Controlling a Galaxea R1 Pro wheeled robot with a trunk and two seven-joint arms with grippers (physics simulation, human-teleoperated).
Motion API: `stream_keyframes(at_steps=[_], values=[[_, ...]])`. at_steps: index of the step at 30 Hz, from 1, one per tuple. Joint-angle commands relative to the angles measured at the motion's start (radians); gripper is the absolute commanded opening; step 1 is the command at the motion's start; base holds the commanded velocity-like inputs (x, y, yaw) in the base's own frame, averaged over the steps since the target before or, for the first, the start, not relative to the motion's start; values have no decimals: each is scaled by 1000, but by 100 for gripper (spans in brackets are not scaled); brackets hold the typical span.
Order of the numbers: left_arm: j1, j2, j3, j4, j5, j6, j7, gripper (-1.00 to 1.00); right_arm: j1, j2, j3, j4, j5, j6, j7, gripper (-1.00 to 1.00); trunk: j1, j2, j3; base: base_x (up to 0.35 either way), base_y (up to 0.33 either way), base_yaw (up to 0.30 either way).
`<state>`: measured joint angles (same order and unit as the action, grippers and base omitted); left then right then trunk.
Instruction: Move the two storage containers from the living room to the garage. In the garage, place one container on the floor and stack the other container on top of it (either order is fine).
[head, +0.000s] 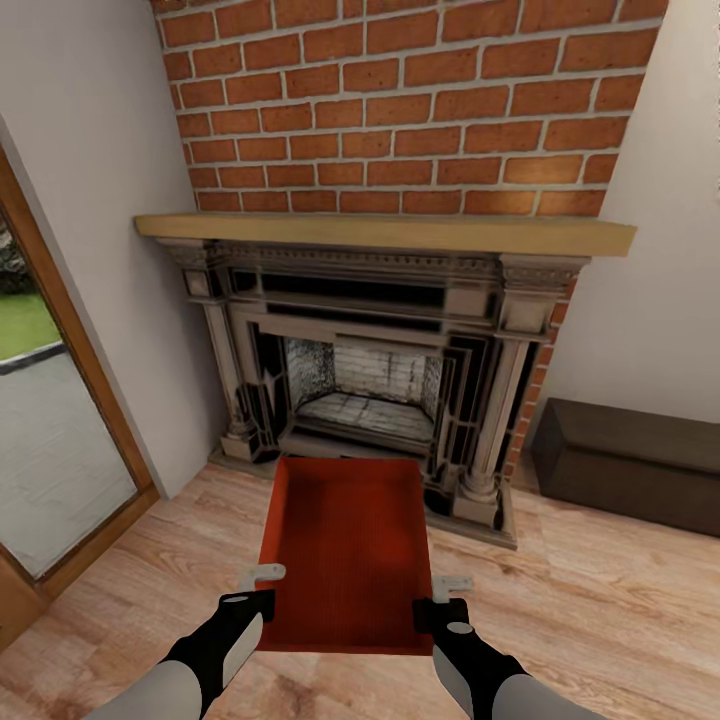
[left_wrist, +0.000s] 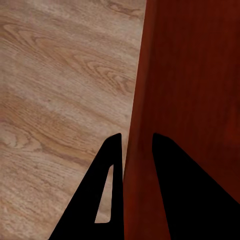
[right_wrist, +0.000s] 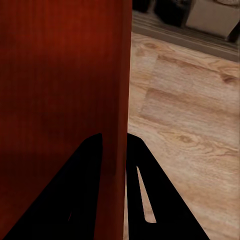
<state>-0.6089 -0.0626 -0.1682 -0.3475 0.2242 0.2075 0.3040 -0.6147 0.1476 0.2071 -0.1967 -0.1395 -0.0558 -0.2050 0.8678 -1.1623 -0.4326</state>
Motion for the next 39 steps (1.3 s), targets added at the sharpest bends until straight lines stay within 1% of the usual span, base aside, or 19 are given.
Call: stream_keyframes(at_steps=[1, 39], values=[[-1, 6, -2, -5, -2, -58, 9, -100, 0, -8, -15, 3, -23, -4, -5, -100, 0, -1, 0, 0, 0, 0], [-1, 6, -2, -5, -2, -59, 9, -100, 0, -9, -15, 3, -23, -4, -5, -100, 0, -1, 61, 0, 0, 0]])
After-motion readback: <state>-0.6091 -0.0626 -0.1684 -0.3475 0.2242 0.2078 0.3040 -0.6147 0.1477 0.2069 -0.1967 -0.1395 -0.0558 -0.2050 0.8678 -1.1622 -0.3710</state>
